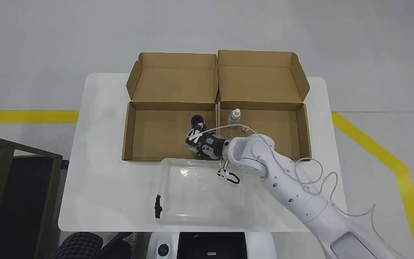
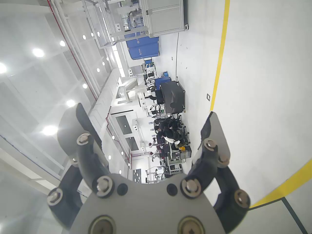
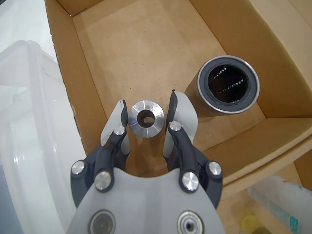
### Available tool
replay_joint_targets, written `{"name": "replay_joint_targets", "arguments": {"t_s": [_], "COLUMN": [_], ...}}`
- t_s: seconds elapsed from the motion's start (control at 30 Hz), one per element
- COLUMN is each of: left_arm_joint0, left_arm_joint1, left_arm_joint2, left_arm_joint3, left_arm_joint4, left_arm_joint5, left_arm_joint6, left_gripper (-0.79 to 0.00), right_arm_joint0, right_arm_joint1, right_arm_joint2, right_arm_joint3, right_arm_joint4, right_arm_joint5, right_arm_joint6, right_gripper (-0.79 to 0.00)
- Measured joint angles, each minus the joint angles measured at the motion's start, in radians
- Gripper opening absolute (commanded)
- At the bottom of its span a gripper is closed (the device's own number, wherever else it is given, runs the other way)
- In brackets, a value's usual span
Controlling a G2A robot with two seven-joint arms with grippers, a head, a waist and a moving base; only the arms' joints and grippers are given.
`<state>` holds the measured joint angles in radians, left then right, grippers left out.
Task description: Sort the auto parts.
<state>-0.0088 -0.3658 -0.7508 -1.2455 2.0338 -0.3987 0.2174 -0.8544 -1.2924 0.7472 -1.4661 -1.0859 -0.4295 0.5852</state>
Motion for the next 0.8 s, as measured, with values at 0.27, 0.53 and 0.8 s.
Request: {"name": "replay_joint_targets", "arguments": {"t_s": [0.27, 0.53, 0.8], "left_arm_joint0": [0.0, 0.0, 0.0], "left_arm_joint1": [0.0, 0.0, 0.0], "left_arm_joint2": [0.0, 0.0, 0.0], "left_arm_joint3": [0.0, 0.0, 0.0], "left_arm_joint4": [0.0, 0.0, 0.0], "left_arm_joint5": [0.0, 0.0, 0.0], "left_arm_joint6": [0.0, 0.0, 0.0], "left_gripper": [0.0, 0.0, 0.0], "right_arm_joint0": [-0.024, -0.099, -0.243], "right_arm_joint1": [0.006, 0.03, 0.068], "right_arm_joint2": [0.029, 0.099, 0.223], "right_arm_joint3": [-0.067, -0.209, -0.366], "right_arm_joint4": [-0.014, -0.039, -0.071], "right_arm_joint5": [-0.015, -0.048, -0.078], "right_arm_joint6": [-0.006, -0.023, -0.099], "right_gripper": [-0.446, -0.437, -0.431]}}
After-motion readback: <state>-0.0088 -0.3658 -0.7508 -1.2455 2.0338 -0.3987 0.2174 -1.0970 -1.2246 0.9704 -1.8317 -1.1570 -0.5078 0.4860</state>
